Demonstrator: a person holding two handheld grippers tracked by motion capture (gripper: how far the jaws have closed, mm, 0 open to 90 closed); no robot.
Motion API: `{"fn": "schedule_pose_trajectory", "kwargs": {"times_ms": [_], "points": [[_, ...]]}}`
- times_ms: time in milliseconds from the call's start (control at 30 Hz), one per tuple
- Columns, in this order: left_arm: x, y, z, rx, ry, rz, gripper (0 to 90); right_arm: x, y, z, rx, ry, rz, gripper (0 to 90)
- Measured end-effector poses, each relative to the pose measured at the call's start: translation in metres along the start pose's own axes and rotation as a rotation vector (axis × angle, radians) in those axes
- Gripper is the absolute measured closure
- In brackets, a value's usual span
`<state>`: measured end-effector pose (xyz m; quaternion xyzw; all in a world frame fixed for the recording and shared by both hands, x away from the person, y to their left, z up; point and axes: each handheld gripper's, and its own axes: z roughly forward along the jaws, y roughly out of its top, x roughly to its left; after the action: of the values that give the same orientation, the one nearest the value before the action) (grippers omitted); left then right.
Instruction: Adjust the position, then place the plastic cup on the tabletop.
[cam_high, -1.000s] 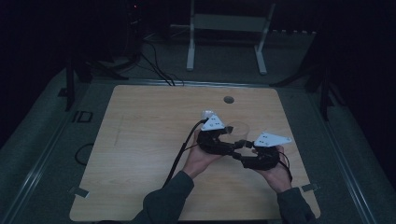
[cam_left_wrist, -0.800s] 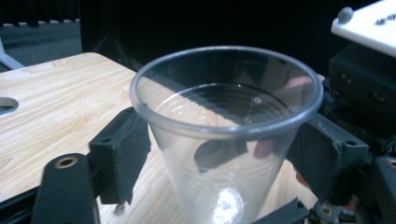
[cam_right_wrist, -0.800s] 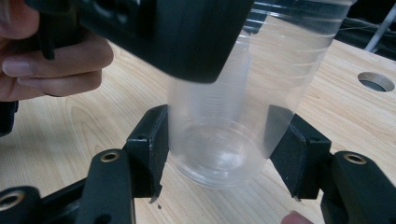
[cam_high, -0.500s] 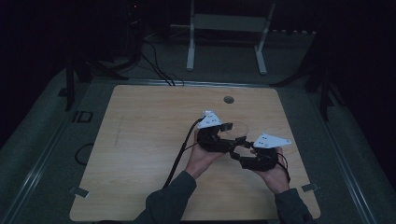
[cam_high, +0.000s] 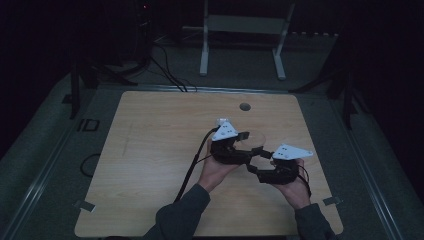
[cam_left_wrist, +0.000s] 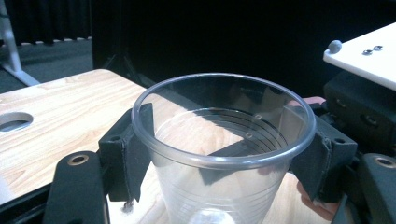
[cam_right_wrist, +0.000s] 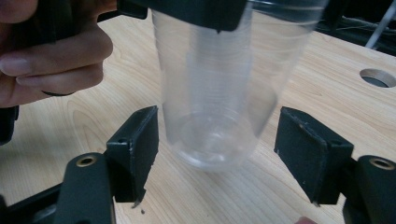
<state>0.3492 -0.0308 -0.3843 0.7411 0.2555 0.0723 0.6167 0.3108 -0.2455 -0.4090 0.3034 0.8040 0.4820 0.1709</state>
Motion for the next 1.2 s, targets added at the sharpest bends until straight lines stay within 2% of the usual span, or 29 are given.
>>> {"fn": "schedule_pose_trajectory", "kwargs": {"times_ms": [300, 633, 833, 1200], "points": [[0.001, -0.003, -0.002, -0.003, 0.03, 0.023, 28.1, -0.003, -0.002, -0.008, -0.023, -0.011, 0.023, 28.6], [0.005, -0.007, -0.01, -0.015, 0.038, 0.013, 28.1, -0.008, -0.007, -0.013, -0.032, -0.024, 0.051, 28.2], [0.005, -0.009, -0.012, -0.013, 0.051, 0.029, 28.1, -0.011, -0.008, -0.015, -0.035, -0.033, 0.06, 28.2], [0.005, -0.015, -0.015, -0.021, 0.051, 0.03, 28.1, -0.012, -0.01, -0.015, -0.032, -0.048, 0.069, 28.3]]}}
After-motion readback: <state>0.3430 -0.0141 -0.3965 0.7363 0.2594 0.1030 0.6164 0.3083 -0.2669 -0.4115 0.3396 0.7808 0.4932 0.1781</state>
